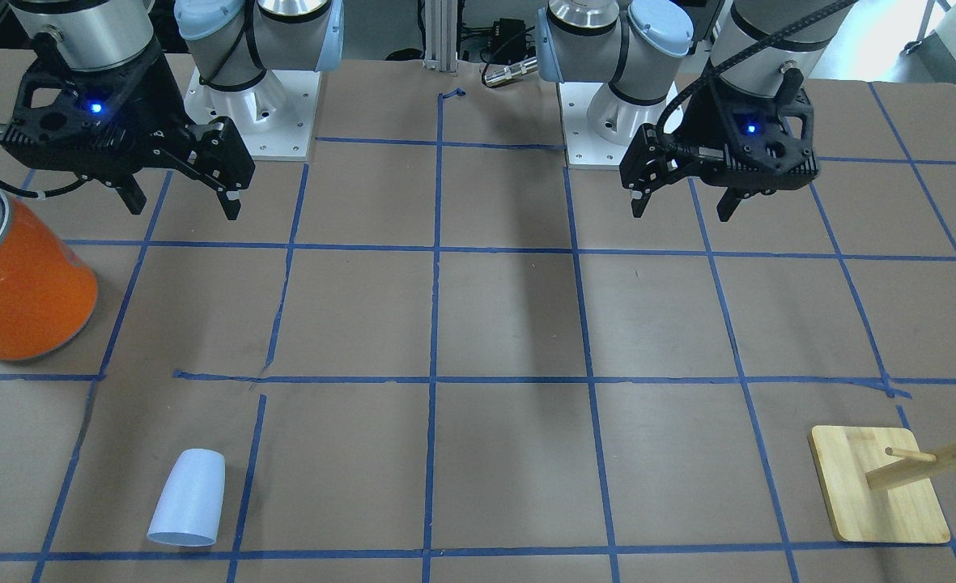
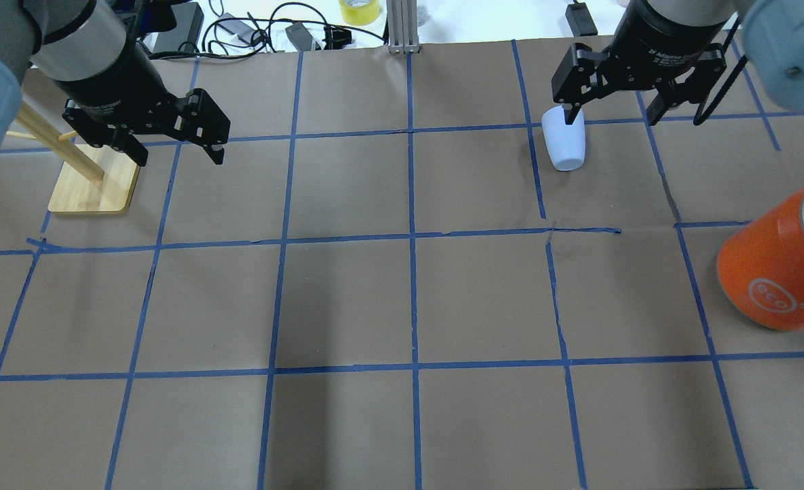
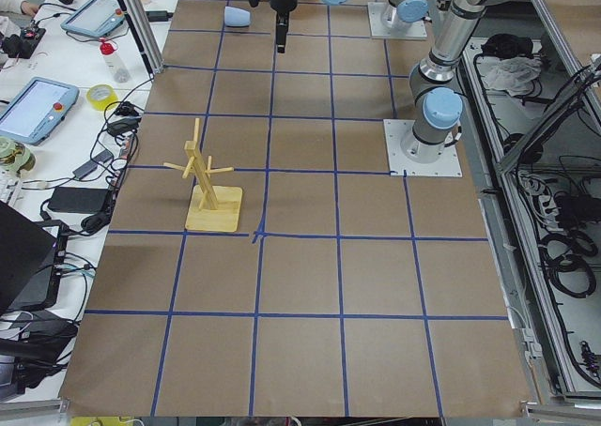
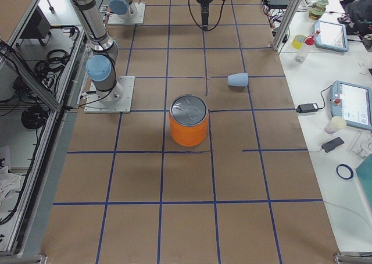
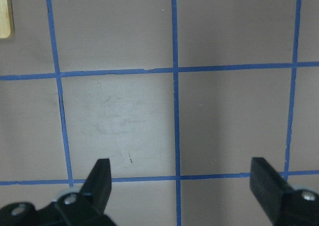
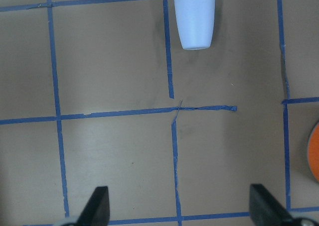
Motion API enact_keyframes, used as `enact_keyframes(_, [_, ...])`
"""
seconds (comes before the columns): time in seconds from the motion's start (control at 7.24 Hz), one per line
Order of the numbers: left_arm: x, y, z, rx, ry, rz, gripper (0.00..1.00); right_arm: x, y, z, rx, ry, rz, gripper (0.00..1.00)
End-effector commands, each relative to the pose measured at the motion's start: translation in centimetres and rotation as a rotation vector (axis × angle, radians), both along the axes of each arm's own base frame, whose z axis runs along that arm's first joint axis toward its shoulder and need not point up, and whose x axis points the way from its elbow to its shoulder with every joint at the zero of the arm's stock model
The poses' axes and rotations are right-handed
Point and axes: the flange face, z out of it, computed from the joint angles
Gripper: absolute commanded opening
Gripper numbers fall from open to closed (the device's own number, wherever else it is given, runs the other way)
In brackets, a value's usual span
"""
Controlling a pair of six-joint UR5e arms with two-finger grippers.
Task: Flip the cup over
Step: 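Lower the right gripper onto the upside-down pale blue cup and grasp it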
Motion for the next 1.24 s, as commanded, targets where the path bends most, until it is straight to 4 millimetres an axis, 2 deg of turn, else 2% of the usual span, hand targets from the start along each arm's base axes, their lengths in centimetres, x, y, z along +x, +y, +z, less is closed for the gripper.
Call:
enact_keyframes(0.0, [0.0, 0.0, 0.0, 0.000, 0.001, 0.000, 1.00, -0.1, 0.0, 0.0, -0.001, 0.008, 0.009, 1.00])
enact_keyframes(0.55, [0.0, 0.0, 0.0, 0.000, -0.001, 0.000, 1.00, -0.2, 0.0, 0.0, 0.002, 0.013, 0.015, 1.00])
enact_keyframes(0.69, [0.0, 0.0, 0.0, 0.000, 0.001, 0.000, 1.00, -0.3, -0.6, -0.5, 0.007, 0.012, 0.013, 1.00])
enact_keyframes(0.97, [0.0, 0.0, 0.0, 0.000, -0.001, 0.000, 1.00, -1.9, -5.1, -1.1, 0.017, 0.040, 0.028, 1.00])
enact_keyframes(1.11, [0.0, 0.0, -0.1, 0.002, -0.001, 0.000, 1.00, -3.1, -6.7, -2.1, 0.029, 0.045, 0.093, 1.00])
